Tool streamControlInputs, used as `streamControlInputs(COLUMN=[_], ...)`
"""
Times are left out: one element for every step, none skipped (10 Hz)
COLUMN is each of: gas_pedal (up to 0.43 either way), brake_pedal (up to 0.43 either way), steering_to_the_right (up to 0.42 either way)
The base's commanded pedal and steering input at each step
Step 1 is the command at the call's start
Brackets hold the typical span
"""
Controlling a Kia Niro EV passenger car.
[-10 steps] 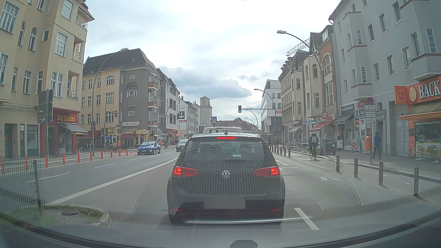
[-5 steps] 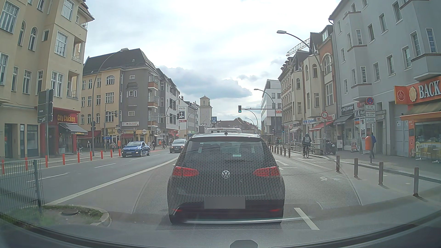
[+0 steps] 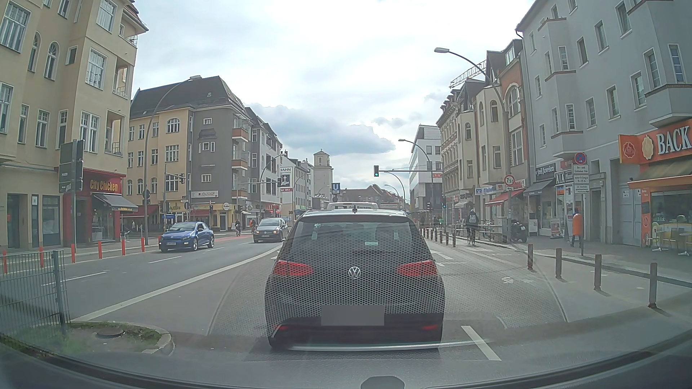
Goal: Follow the waypoints while adhering to traffic rules and regulations
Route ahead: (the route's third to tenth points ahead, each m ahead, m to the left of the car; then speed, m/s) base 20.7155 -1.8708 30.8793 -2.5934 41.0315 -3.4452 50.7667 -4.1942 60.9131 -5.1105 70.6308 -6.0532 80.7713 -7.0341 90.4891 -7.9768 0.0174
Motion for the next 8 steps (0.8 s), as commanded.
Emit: streamControlInputs(gas_pedal=[0.000,0.000,0.000,0.000,0.000,0.000,0.000,0.000], brake_pedal=[0.348,0.354,0.354,0.354,0.354,0.354,0.354,0.348], steering_to_the_right=[0.028,0.028,0.028,0.028,0.028,0.028,0.028,0.028])
